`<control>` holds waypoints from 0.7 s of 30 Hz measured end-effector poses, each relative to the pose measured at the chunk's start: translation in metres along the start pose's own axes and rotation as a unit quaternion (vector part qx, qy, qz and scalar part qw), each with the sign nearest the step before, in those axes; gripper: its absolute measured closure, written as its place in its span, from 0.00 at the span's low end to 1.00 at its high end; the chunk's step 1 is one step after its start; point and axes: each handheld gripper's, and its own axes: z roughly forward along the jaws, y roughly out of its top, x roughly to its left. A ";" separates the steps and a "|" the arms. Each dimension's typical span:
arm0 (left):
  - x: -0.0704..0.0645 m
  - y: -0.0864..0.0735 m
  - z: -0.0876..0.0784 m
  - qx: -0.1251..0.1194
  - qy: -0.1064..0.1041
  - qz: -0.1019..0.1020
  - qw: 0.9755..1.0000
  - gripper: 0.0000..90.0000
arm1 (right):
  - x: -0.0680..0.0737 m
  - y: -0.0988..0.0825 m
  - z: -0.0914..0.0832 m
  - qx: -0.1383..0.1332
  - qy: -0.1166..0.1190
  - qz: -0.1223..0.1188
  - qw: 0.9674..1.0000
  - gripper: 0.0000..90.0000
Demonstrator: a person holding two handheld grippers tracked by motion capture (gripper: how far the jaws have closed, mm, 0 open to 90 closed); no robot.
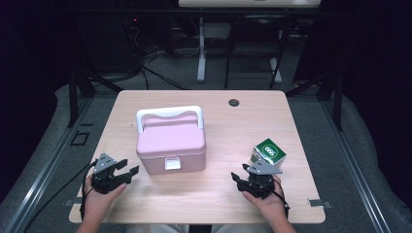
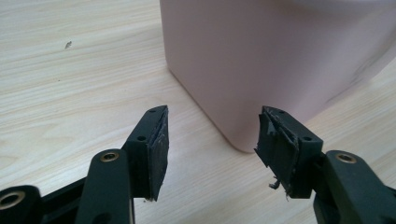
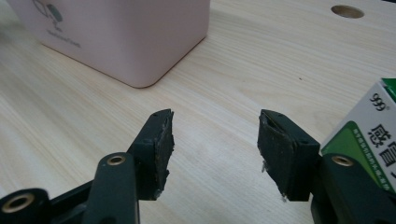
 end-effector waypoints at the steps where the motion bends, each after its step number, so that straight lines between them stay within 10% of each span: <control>1: 0.000 0.000 0.000 -0.001 -0.003 -0.003 1.000 0.50 | -0.002 0.000 0.000 -0.002 -0.002 0.001 1.000 0.50; 21: 0.002 0.000 -0.009 -0.011 0.007 -0.021 1.000 0.55 | 0.000 0.000 0.000 0.009 0.010 0.010 1.000 0.54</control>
